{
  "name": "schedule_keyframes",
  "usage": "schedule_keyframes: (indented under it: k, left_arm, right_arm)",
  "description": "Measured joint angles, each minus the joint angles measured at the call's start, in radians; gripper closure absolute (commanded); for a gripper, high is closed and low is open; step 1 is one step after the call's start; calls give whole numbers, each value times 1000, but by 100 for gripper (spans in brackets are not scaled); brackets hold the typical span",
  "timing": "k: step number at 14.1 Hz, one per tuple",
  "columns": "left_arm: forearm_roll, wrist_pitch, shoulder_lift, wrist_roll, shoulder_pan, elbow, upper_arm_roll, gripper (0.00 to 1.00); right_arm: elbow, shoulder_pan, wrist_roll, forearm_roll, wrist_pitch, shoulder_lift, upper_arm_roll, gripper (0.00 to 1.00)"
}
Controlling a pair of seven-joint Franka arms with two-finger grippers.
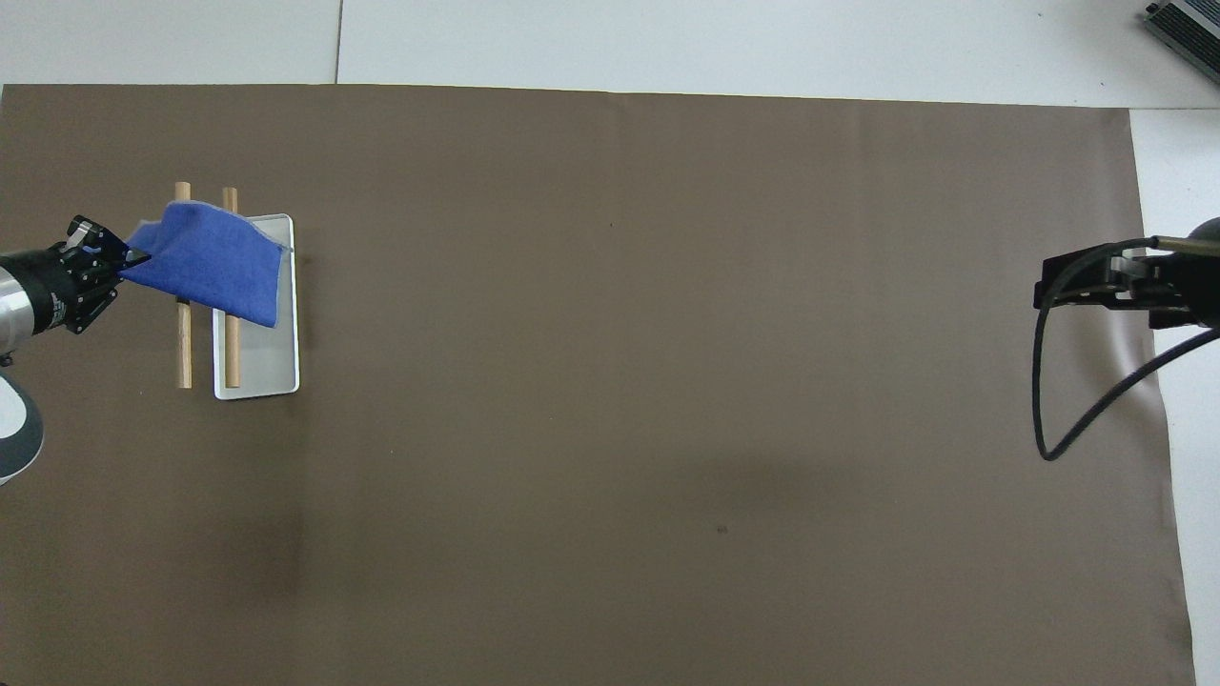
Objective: Right arm passes towel to left arm to hang
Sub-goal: 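Drape the towel over the wooden sticks with the left gripper, then open the left gripper and release the towel onto the sticks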
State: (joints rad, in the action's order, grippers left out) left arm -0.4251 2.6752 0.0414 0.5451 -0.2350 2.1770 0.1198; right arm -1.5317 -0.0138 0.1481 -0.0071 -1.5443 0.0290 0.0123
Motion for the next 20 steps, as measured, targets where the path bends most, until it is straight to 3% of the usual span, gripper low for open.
schedule_keyframes:
  k: [1,3,5,6,10,16,18,20]
  left_arm:
    - [0,0,-4,-1,0,8,1,97]
    - [0,0,-7,-2,0,20,4,47]
    - [0,0,-8,-3,0,25,6,15]
    - [0,0,-8,-4,0,26,6,7]
    - [0,1,-10,-50,-2,24,2,0]
    - [53,-9,-11,-141,-5,-1,2,1]
    - [160,-92,-11,-152,-5,-23,4,2]
    - [291,-266,-11,-162,-5,-105,6,3]
  right_arm:
    - [8,14,-43,0,13,1,47,0]
    - [11,40,-97,0,18,1,110,0]
    - [11,49,-98,0,26,1,114,0]
    - [9,52,-94,0,29,1,113,0]
    - [-17,47,-50,10,36,4,112,0]
    - [-28,31,-27,15,36,15,80,0]
    - [-29,31,-26,15,36,17,78,0]
    - [-33,31,-26,15,36,17,75,0]
